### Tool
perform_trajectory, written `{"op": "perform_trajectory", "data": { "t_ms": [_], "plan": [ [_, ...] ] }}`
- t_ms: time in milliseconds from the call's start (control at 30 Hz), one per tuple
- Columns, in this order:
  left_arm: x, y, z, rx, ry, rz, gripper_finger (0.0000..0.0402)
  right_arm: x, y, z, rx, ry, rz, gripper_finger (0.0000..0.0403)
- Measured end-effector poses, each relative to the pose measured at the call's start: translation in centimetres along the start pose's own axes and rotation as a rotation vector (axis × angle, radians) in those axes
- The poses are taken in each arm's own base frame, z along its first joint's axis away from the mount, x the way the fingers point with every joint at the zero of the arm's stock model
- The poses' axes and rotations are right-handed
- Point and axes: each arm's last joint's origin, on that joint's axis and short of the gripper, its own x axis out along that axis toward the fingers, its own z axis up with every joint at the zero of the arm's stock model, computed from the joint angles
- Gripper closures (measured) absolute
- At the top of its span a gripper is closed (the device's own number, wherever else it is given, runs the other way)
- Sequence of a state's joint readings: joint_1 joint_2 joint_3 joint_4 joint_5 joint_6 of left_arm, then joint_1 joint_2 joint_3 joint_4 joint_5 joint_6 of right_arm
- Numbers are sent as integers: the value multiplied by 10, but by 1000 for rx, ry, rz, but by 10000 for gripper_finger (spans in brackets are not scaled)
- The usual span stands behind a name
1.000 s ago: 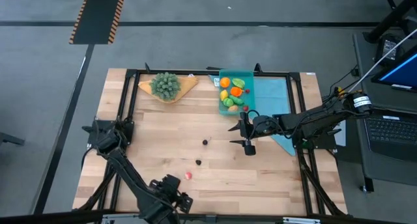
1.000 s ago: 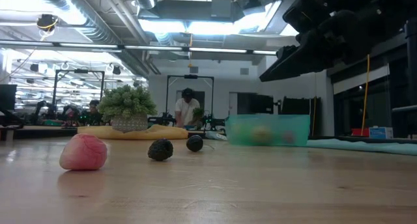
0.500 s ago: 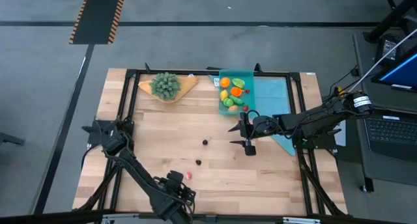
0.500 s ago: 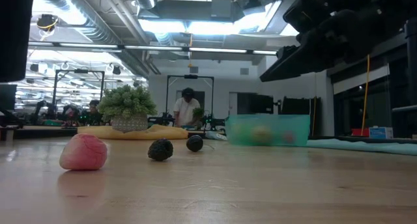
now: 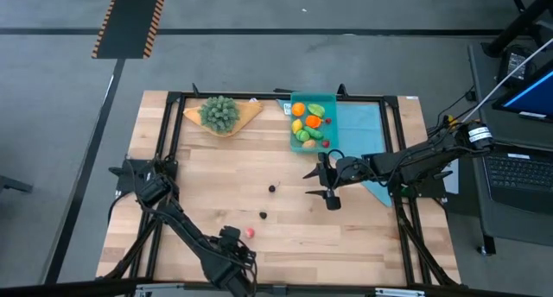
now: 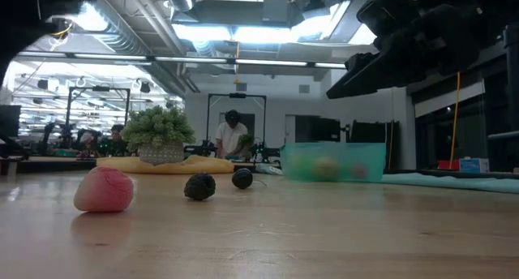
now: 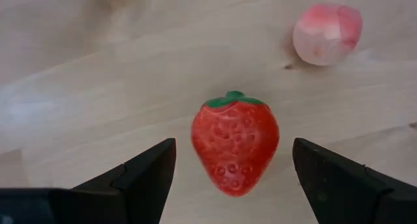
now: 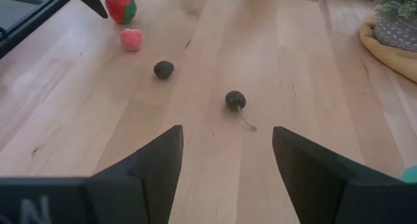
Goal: Pick and placing Produce into tupperware
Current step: Put the red strawberry into the blue bin
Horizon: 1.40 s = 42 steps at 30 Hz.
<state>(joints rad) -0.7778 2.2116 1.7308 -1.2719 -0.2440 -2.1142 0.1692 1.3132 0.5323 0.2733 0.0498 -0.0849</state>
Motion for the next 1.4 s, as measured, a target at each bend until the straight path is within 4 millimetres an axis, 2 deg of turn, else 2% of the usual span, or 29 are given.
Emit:
{"op": "perform_trajectory", "data": {
  "t_ms": [333, 567, 1033, 1300, 1400],
  "plan": [
    [11, -2, 6, -6, -2, 10, 106, 0, 0, 0, -2, 0, 0, 165],
    [20, -5, 7, -6, 25, -15, 132, 0, 0, 0, -2, 0, 0, 165],
    [19, -4, 6, 38, 81, 2, 167, 0, 0, 0, -2, 0, 0, 165],
    [18, -4, 6, 40, 108, 13, 209, 0, 0, 0, -2, 0, 0, 165],
    [18, -4, 6, 41, 110, 14, 211, 0, 0, 0, -2, 0, 0, 165]
  ]
}}
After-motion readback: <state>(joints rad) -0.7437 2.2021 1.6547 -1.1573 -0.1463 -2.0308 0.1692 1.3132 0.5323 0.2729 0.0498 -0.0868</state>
